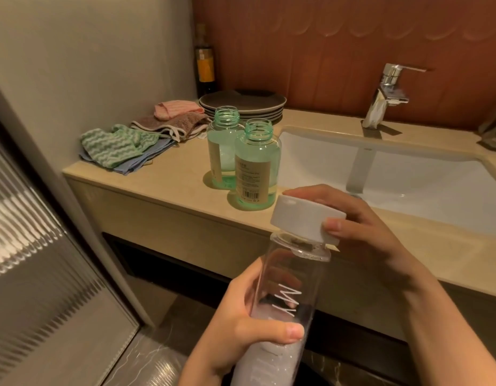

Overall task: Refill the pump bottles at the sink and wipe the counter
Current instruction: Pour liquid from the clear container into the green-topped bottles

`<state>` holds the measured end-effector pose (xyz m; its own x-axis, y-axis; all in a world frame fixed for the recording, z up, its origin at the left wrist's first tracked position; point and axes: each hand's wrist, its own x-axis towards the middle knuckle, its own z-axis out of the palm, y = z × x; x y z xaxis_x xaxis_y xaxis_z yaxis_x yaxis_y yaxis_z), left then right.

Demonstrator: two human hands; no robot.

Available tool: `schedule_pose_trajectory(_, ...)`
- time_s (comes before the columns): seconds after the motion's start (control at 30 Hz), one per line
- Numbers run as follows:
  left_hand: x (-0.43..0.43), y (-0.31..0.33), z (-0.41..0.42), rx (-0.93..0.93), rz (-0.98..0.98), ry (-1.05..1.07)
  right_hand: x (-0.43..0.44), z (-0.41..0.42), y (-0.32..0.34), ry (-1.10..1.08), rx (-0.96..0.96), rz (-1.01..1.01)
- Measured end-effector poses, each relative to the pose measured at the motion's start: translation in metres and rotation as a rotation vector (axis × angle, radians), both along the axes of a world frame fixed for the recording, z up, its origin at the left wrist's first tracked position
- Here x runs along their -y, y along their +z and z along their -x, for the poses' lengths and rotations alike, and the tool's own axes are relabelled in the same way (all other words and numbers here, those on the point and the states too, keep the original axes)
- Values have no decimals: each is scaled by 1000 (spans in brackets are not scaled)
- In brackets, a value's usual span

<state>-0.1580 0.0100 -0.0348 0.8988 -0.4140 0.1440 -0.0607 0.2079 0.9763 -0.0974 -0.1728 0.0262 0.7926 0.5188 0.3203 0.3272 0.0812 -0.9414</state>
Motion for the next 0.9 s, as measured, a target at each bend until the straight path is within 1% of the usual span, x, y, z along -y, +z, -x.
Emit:
schedule_pose_trajectory(0.1, 1, -2, 0, 7, -25, -4, 0, 0, -2, 28, -104, -190)
schedule_pose_trajectory(0.17, 1, -2, 1, 14, -33, 12, 1, 0, -1, -12, -99, -226)
schedule_pose_trajectory(0.33, 3, 0, 3, 7, 11, 72, 1, 1, 0, -69, -12, -21)
schedule_pose_trajectory(0.5, 2, -4, 4, 47, -72, 120, -1, 2, -3, -119, 17, 28)
schedule_pose_trajectory(0.7, 6, -7, 3, 60, -71, 202, -9, 1, -5, -185, 62, 79)
schedule_pose_trajectory(0.8, 8, -9, 3, 96, -118, 274, -13, 1, -8, -281, 79, 92)
schedule_pose_trajectory(0.9, 12, -12, 3, 142, -180, 351, -22, 3, -16, -454, 109, 122)
